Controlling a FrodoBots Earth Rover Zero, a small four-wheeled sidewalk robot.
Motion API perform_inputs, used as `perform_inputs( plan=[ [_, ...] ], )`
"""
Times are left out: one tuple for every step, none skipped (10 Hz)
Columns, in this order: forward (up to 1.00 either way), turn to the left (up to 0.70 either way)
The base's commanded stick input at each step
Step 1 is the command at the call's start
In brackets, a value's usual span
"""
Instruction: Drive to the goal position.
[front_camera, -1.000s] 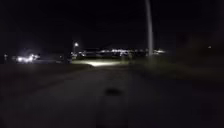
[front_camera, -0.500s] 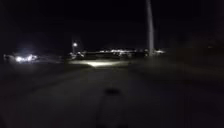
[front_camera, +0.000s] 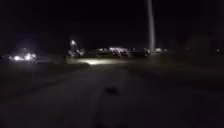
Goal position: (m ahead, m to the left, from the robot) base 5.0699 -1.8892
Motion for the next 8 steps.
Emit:
perform_inputs(
  plan=[
    [0.70,0.00],
    [0.70,0.00],
    [0.70,0.00],
    [0.70,0.00],
    [0.70,0.00],
    [0.70,0.00],
    [0.70,0.00],
    [0.70,0.00]
  ],
)
